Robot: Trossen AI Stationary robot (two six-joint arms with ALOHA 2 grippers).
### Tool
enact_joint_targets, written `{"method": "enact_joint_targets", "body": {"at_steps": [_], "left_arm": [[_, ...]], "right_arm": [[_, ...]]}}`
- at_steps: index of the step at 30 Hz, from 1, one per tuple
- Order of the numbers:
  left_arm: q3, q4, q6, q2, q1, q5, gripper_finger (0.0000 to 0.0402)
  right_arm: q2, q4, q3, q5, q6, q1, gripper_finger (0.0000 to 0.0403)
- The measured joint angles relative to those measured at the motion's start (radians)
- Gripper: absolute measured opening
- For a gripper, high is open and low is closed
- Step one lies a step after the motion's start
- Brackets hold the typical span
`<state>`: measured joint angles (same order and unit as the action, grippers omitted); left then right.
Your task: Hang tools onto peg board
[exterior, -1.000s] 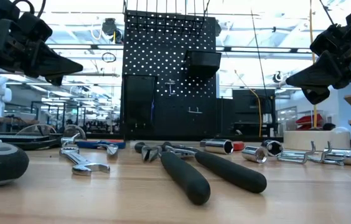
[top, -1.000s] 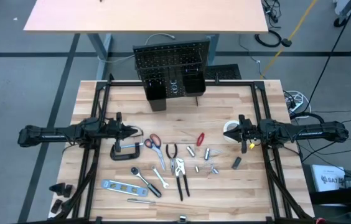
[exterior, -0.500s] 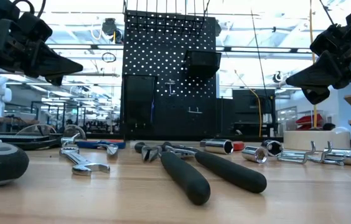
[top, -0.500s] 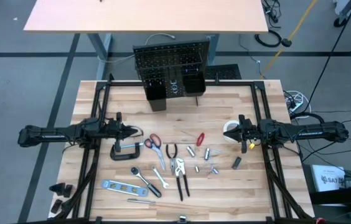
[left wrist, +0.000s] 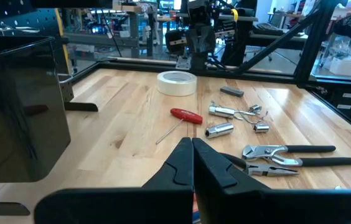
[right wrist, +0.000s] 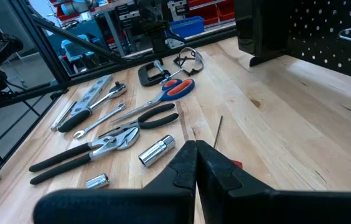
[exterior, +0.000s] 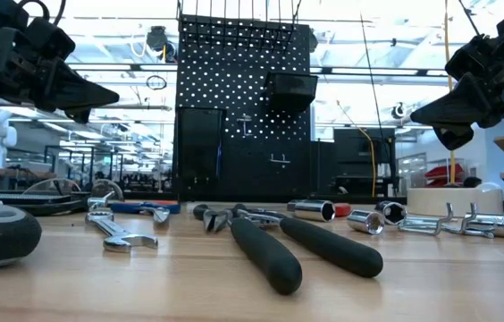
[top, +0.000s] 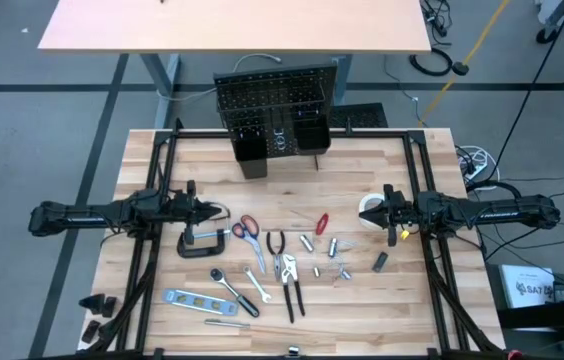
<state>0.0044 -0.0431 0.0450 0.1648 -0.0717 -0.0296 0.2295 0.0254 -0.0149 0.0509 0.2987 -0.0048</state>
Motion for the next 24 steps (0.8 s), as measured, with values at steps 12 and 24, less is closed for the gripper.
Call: {"method": "enact_joint_targets", "body": {"at_steps": [12,24], "left_arm": [[0.000,0.000,0.000,0.000,0.000,0.000,0.0000],[0.000,0.000,0.000,0.000,0.000,0.000,0.0000]], "right_arm": [[0.000,0.000,0.000,0.000,0.000,0.000,0.0000],[0.000,0.004,0.000,0.000,0.061,0.000,0.0000]]}}
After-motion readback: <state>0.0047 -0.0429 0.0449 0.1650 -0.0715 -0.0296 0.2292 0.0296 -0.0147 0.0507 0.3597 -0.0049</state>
